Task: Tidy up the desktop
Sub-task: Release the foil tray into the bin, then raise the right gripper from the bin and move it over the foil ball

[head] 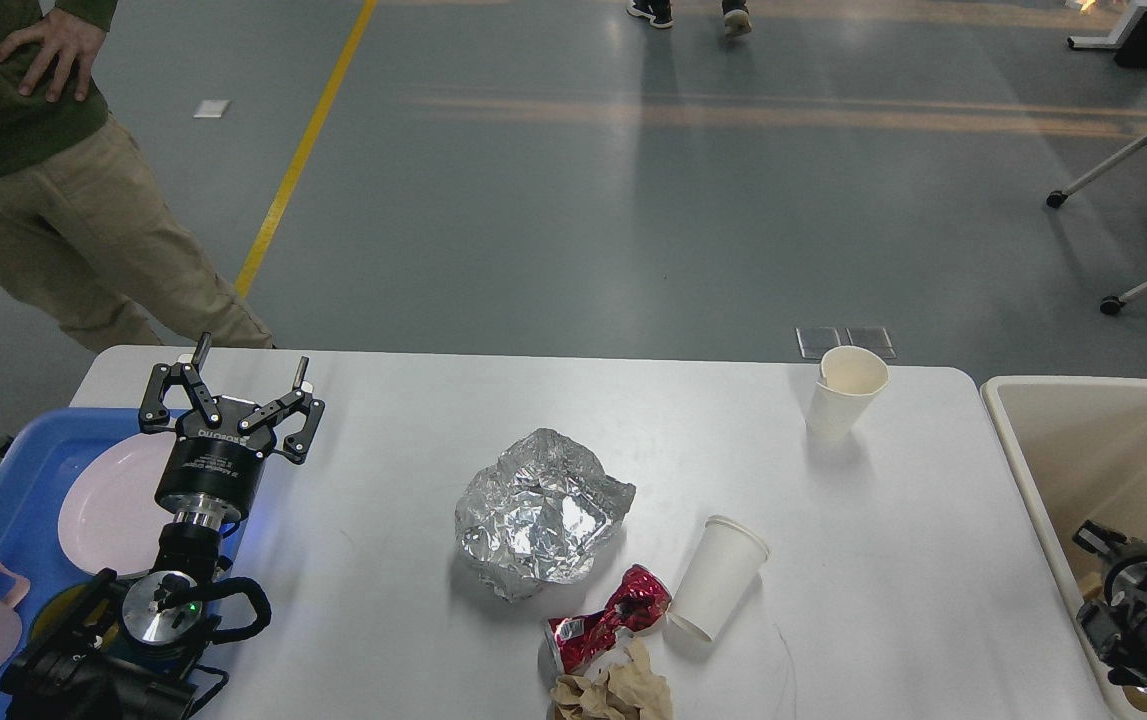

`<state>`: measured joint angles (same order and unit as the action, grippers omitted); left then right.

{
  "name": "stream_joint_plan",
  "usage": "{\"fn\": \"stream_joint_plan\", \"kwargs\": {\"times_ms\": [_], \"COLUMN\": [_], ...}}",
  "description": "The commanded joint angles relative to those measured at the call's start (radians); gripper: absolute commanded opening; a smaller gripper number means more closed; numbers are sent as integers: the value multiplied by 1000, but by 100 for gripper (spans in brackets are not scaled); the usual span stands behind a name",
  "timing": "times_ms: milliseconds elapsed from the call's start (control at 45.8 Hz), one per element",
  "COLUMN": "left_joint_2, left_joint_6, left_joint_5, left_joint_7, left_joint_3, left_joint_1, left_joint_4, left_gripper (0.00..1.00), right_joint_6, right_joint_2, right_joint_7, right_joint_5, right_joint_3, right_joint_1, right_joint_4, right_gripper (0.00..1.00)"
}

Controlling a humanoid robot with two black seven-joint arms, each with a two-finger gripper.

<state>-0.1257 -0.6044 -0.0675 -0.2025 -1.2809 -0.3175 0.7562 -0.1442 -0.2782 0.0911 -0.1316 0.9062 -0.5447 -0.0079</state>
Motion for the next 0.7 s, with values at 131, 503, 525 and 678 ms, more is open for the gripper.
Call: {"fn": "stream_joint_plan", "kwargs": {"times_ms": [131,503,525,678], "left_joint_2": [0,1,0,1], "left_joint_6": [0,0,0,0], "left_joint_5": [0,0,0,0], "left_joint_7": [0,0,0,0], "left_joint_3": [0,0,0,0], "left_joint_1": [0,0,1,0], "left_joint_4": [-2,0,0,0], "left_gripper": [96,96,96,96], "right_joint_6": [-11,24,34,100], "right_joint_2": [24,-38,-48,-107], "right_joint_7": [-4,-1,-1,3], "right_joint_5": [1,19,21,55], "right_joint_3": [-9,6,10,74], "right_joint_1": [5,-101,-118,-274], "right_joint_4": [2,67,89,244], "right_gripper": [99,100,100,100]}}
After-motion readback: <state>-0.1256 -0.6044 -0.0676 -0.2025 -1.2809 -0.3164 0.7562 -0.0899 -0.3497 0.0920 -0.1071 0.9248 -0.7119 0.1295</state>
